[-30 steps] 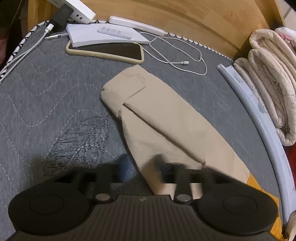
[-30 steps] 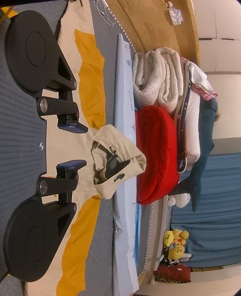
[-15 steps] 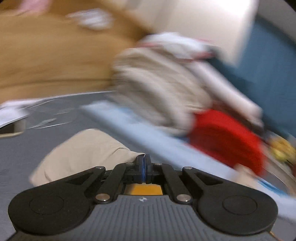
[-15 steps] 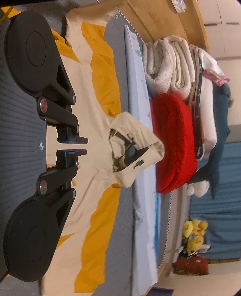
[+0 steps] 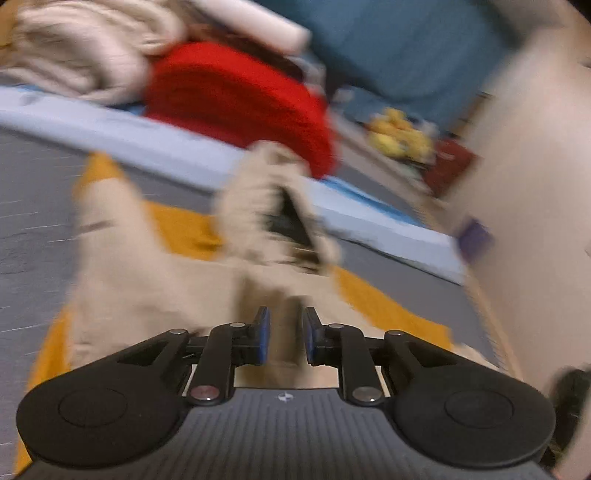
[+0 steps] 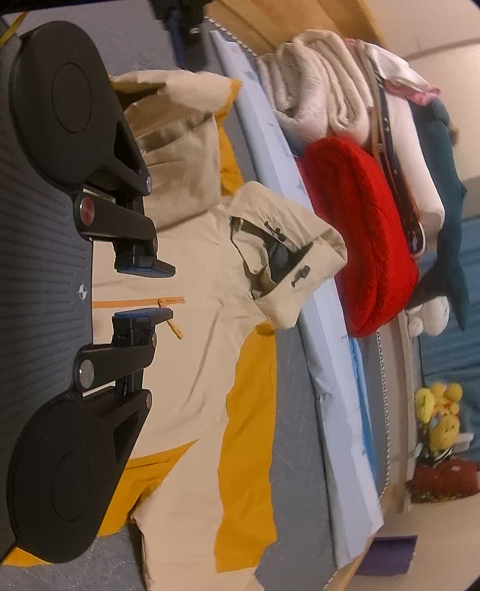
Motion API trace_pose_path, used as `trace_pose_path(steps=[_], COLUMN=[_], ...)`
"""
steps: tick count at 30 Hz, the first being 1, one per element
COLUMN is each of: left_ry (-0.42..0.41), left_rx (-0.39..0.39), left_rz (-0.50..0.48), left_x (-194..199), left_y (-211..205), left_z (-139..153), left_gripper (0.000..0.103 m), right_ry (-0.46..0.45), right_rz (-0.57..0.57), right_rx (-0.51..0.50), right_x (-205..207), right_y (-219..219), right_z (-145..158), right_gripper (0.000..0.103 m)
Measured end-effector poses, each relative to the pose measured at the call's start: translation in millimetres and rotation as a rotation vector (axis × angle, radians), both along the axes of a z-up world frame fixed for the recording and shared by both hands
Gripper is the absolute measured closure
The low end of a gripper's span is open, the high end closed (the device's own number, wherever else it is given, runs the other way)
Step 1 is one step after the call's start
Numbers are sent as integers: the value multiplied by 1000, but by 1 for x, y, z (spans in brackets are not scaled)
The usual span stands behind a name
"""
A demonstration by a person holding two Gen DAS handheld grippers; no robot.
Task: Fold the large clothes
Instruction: 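Fold the sleeve across the jacket body with the left gripper and release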
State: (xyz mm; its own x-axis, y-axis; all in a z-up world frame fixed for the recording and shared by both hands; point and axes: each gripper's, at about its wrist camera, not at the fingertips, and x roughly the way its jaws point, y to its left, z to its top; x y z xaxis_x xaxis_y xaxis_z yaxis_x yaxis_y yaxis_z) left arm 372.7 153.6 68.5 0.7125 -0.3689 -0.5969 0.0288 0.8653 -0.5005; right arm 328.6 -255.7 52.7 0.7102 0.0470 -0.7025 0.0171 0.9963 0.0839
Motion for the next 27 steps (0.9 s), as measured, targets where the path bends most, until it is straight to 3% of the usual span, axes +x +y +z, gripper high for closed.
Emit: trace_pose_path(steps=[2,5,8,9,15,18,22,24,27], left_ry=[27,44,49,64,207,300,417,463,456], left_rx=[62,-3,-92,-99,-75,-37,-91,-127,-123], left_rz=[61,67,33,22,7,48,107,167,219], left_x=[4,6,6,8,25,34,39,31,8], left_y=[3,23,23,21,8,10,15,19,18], left_z=[-5,-16,-23,-29,-68,-87,-111,-114,-100], left_gripper=[82,79,41,40,40,41,46,53,53], right_ry=[-1,8,24,24,28,31,38,36,37], right_rz=[8,30,63,74,182,241,306,333,349], right_rx=[5,9,9,9,-37,-61,-82,-102,-125], right_x=[1,4,6,7,14,17,21,22,24], right_y=[-1,4,13,16,38,49,61,66,71], right_z=[-2,-9,-16,-17,-25,-29,-34,-36,-39], right_gripper=[85,85,85,85,85,85,80,78,77])
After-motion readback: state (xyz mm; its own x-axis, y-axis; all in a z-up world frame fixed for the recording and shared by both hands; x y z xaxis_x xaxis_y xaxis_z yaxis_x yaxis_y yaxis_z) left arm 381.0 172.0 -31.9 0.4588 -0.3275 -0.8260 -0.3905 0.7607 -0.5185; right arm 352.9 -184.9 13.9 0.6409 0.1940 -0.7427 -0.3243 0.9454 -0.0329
